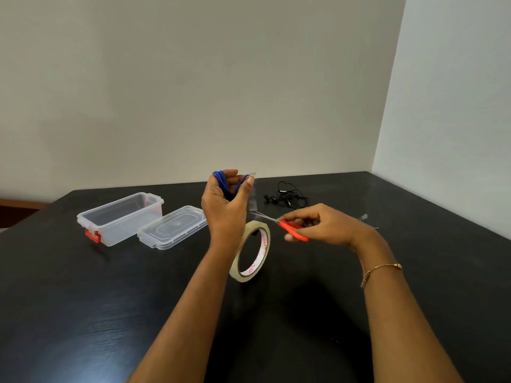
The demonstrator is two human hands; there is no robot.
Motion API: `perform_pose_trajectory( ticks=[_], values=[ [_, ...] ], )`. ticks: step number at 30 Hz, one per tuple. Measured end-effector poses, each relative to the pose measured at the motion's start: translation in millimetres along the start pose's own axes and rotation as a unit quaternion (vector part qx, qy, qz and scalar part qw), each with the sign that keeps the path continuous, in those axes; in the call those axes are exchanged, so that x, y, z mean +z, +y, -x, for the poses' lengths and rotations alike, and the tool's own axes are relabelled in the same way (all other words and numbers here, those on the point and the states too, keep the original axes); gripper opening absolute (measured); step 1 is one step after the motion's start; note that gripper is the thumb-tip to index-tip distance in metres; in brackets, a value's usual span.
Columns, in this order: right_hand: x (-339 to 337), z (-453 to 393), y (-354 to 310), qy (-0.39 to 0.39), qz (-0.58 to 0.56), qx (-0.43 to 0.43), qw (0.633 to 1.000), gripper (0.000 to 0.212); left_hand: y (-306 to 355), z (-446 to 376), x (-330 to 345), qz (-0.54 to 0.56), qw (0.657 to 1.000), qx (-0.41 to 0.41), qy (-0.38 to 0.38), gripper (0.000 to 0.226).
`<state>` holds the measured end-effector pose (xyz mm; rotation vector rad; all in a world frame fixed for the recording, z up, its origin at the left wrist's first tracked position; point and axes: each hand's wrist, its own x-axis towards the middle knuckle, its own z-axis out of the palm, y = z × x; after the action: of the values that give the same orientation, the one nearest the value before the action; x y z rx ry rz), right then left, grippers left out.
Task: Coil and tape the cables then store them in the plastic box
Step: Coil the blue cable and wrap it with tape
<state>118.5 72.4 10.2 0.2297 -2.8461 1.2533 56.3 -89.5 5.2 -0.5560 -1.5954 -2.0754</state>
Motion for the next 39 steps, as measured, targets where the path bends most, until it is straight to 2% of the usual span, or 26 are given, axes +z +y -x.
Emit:
perform_pose_trajectory(
  ticks=[6, 10, 12, 14, 16, 18, 20, 22, 23, 27, 29, 31, 33, 35, 39],
  values=[
    [-11, 9, 12, -0.026, -0.06, 0.035, 0.997, 0.025, 0, 0, 1, -0.013, 1.0, 0.002, -0.008, 0.025],
    [-9, 8, 11, 0.015, -0.143, 0.044, 0.989, 0.026, -2, 0, 0, -0.033, 0.999, 0.007, -0.017, 0.025],
    [-11, 9, 13, 0.017, -0.148, 0.068, 0.986, 0.023, -2, 0, 0, -0.037, 0.999, 0.008, -0.016, 0.026],
    [-12, 8, 19, 0.029, -0.101, 0.116, 0.988, 0.019, -2, 0, 1, -0.035, 0.999, 0.008, -0.015, 0.026],
    [-14, 5, 29, 0.064, -0.006, 0.181, 0.981, 0.025, -2, 0, 1, -0.033, 0.999, 0.008, -0.014, 0.026],
    [-16, -1, 43, 0.094, 0.141, 0.244, 0.955, 0.031, -3, -1, 1, -0.035, 0.999, 0.008, -0.011, 0.026],
    [-16, -10, 57, 0.102, 0.259, 0.289, 0.916, 0.026, -2, -1, 0, -0.035, 0.999, 0.008, -0.01, 0.026],
    [-10, -17, 63, 0.113, 0.294, 0.305, 0.899, 0.014, -2, -1, 1, -0.036, 0.999, 0.009, -0.012, 0.027],
    [-8, -20, 64, 0.125, 0.277, 0.303, 0.903, 0.01, -2, 0, 1, -0.037, 0.999, 0.009, -0.012, 0.027],
    [-4, -22, 64, 0.14, 0.164, 0.276, 0.937, 0.015, -1, 2, 2, -0.029, 0.999, 0.01, -0.016, 0.026],
    [-3, -23, 61, 0.148, 0.177, 0.249, 0.941, 0.015, -1, 2, 3, -0.027, 0.999, 0.009, -0.019, 0.026],
    [-1, -24, 48, 0.216, 0.187, 0.167, 0.944, 0.017, -1, 2, 3, -0.024, 0.999, 0.007, -0.023, 0.026],
    [7, -23, 26, 0.261, 0.11, 0.011, 0.959, 0.019, -1, 3, 3, -0.026, 0.999, 0.011, -0.027, 0.025],
    [18, -19, 0, 0.219, 0.05, -0.109, 0.968, 0.028, 0, 3, 4, -0.029, 0.999, 0.015, -0.029, 0.025],
    [34, -22, -17, 0.162, 0.051, -0.175, 0.97, 0.034, -1, 4, 4, -0.038, 0.999, 0.02, -0.03, 0.025]
  ],
)
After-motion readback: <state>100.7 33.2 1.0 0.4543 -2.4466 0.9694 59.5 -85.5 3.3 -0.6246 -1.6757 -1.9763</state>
